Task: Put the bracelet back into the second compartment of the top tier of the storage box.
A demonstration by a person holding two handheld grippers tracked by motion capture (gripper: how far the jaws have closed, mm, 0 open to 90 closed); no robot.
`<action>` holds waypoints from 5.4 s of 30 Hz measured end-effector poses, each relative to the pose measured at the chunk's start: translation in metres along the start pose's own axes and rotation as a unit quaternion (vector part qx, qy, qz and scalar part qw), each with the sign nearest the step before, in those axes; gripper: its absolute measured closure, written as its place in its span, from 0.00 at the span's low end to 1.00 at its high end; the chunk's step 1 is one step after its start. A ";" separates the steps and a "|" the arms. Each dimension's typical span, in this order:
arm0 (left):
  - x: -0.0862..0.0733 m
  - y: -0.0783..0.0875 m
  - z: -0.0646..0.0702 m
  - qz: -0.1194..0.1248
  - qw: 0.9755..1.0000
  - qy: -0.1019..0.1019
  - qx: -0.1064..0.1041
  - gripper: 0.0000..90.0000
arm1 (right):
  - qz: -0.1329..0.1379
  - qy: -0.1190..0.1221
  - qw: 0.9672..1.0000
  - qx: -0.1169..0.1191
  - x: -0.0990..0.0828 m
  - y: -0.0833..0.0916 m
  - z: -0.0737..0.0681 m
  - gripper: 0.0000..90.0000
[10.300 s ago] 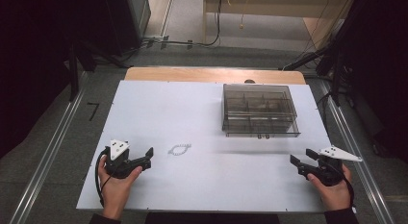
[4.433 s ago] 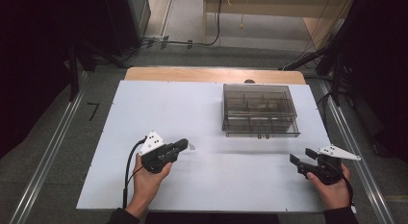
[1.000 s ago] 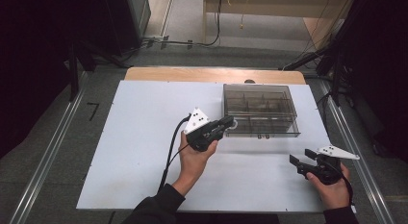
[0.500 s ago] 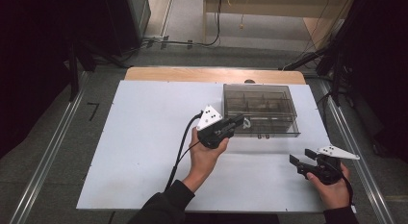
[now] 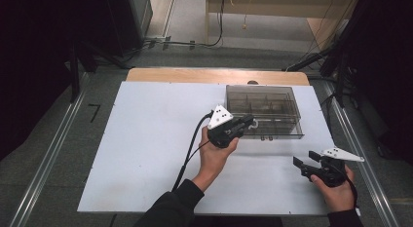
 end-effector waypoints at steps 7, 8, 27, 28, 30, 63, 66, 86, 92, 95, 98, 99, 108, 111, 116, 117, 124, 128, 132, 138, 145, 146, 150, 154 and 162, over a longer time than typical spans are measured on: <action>-0.002 -0.008 0.004 -0.003 1.000 -0.001 -0.006 0.97 | 0.001 0.001 1.000 0.001 0.000 0.000 0.000 0.30; -0.002 -0.010 0.005 -0.003 1.000 0.000 -0.007 0.97 | 0.001 0.001 1.000 0.000 0.000 0.000 0.000 0.30; -0.004 -0.036 0.009 -0.007 1.000 0.001 -0.017 0.97 | 0.002 0.002 1.000 0.003 0.000 0.000 0.000 0.30; -0.004 -0.037 0.008 -0.008 1.000 0.002 -0.017 0.97 | 0.002 0.002 1.000 0.003 0.000 0.000 0.000 0.30; -0.006 -0.041 0.007 -0.011 1.000 0.004 -0.016 0.97 | 0.001 0.002 1.000 0.004 0.000 0.000 0.000 0.30; -0.029 -0.048 0.000 -0.075 0.997 0.027 0.003 0.83 | -0.001 0.003 1.000 0.005 0.000 -0.001 0.000 0.30; -0.031 -0.048 0.003 -0.078 0.997 0.029 0.001 0.80 | -0.001 0.003 1.000 0.005 0.000 -0.001 0.000 0.30; -0.030 -0.041 0.006 -0.078 0.996 0.032 0.006 0.63 | -0.001 0.003 1.000 0.004 0.000 -0.001 0.000 0.30; -0.028 -0.038 0.007 -0.078 0.996 0.027 0.018 0.51 | 0.000 0.004 1.000 0.004 0.000 -0.001 0.000 0.30; -0.029 -0.035 0.006 -0.080 0.996 0.023 0.032 0.43 | 0.001 0.005 1.000 0.003 0.000 -0.001 0.000 0.30; -0.029 -0.032 0.005 -0.084 0.995 0.017 0.047 0.38 | 0.000 0.003 1.000 0.002 0.000 0.000 0.000 0.30; -0.029 -0.030 0.004 -0.085 0.995 0.015 0.052 0.37 | 0.000 0.003 1.000 0.002 0.000 0.000 0.000 0.30; -0.030 -0.018 -0.003 -0.085 0.993 0.014 0.077 0.28 | 0.000 0.004 1.000 0.002 0.000 0.000 0.000 0.30; -0.028 -0.013 -0.006 -0.083 0.993 0.017 0.082 0.28 | -0.001 0.004 1.000 0.001 -0.001 0.000 0.000 0.30; -0.025 -0.004 -0.007 -0.079 0.993 0.013 0.088 0.26 | -0.001 0.004 1.000 0.001 -0.001 -0.001 0.000 0.30; -0.025 -0.002 -0.007 -0.079 0.993 0.013 0.091 0.25 | -0.001 0.004 1.000 0.001 -0.001 -0.001 0.000 0.30; -0.024 0.018 -0.015 -0.083 0.990 0.016 0.110 0.23 | -0.002 0.003 1.000 0.000 -0.001 -0.001 -0.001 0.30; -0.025 0.031 -0.019 -0.085 0.989 0.015 0.122 0.21 | -0.001 0.003 1.000 0.001 -0.001 -0.001 -0.001 0.30; -0.027 0.045 -0.023 -0.083 0.987 0.011 0.134 0.21 | -0.002 0.003 1.000 0.000 -0.001 -0.001 -0.001 0.30; -0.033 0.060 -0.030 -0.088 0.985 0.010 0.149 0.21 | -0.002 0.004 1.000 -0.001 -0.001 -0.002 -0.002 0.30; -0.040 0.073 -0.032 -0.094 0.983 0.008 0.156 0.21 | -0.002 0.003 1.000 0.001 0.000 -0.001 -0.001 0.30; -0.042 0.075 -0.032 -0.097 0.983 0.007 0.157 0.21 | -0.002 0.003 1.000 0.001 -0.001 -0.001 -0.001 0.30; -0.045 0.087 -0.032 -0.096 0.982 0.008 0.162 0.21 | -0.001 0.002 1.000 0.001 0.000 -0.001 -0.001 0.30; -0.050 0.100 -0.032 -0.096 0.981 0.012 0.165 0.21 | 0.000 0.003 1.000 0.000 0.000 -0.001 -0.001 0.30; -0.058 0.127 -0.044 -0.081 0.979 0.037 0.182 0.21 | 0.000 0.004 1.000 -0.001 0.000 -0.001 -0.002 0.30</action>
Point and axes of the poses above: each handheld gripper's, and its own axes: y roughly backward along the jaws, x roughly out of its top, z roughly to its right, the point moved 8 cm from there along -y, roughly forward along the jaws, and after that the axes turned 13 degrees about -x, right-handed, at the moved point
